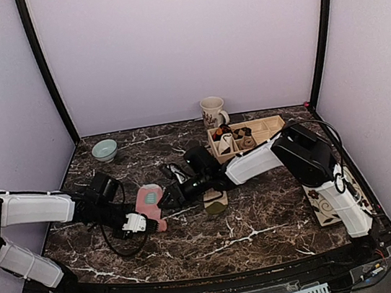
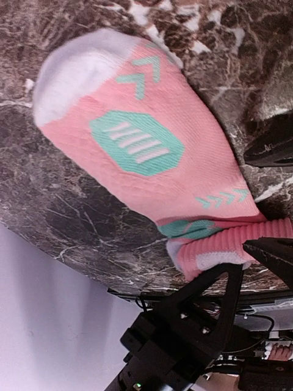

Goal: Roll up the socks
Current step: Roll the sock at the center of the board.

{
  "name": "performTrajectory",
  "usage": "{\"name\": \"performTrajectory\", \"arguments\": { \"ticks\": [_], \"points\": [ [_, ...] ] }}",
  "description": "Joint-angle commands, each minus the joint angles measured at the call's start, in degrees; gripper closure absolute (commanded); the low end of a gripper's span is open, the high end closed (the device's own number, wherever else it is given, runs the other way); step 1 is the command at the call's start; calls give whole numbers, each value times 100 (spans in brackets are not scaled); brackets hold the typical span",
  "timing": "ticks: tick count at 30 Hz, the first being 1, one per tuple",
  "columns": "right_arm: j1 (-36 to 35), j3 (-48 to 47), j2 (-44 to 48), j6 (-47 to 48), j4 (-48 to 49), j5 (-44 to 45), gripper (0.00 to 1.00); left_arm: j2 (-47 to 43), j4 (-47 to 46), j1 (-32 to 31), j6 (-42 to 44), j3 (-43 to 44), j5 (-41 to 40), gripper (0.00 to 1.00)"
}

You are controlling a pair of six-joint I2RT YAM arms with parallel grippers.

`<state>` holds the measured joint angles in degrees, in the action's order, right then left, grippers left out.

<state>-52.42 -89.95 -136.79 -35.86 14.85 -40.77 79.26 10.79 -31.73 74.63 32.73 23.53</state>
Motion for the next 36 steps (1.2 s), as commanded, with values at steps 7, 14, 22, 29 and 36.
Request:
{"name": "performTrajectory", "arguments": {
  "ticks": [7, 14, 22, 29, 36],
  "points": [
    [-51, -1138, -570, -286, 256, 301, 66, 3, 1175, 0, 50, -23, 259, 95],
    [-181, -1581, -1156, -275, -400, 1048, 71, -25, 1436, 5, -67, 76, 423, 95],
    [-163, -249, -341, 37, -483, 2181, 73, 434, 2386, -4, -486, 693, 978, 93],
    [-129, 943, 639, 426, 762, 2156, 67, 1742, 2977, 28, -960, 1610, 1171, 92],
    [-127, 2942, 2150, 1599, 2082, 2473, 56, 2549, 3561, 213, -1118, 2265, 1592, 91]
  ]
}}
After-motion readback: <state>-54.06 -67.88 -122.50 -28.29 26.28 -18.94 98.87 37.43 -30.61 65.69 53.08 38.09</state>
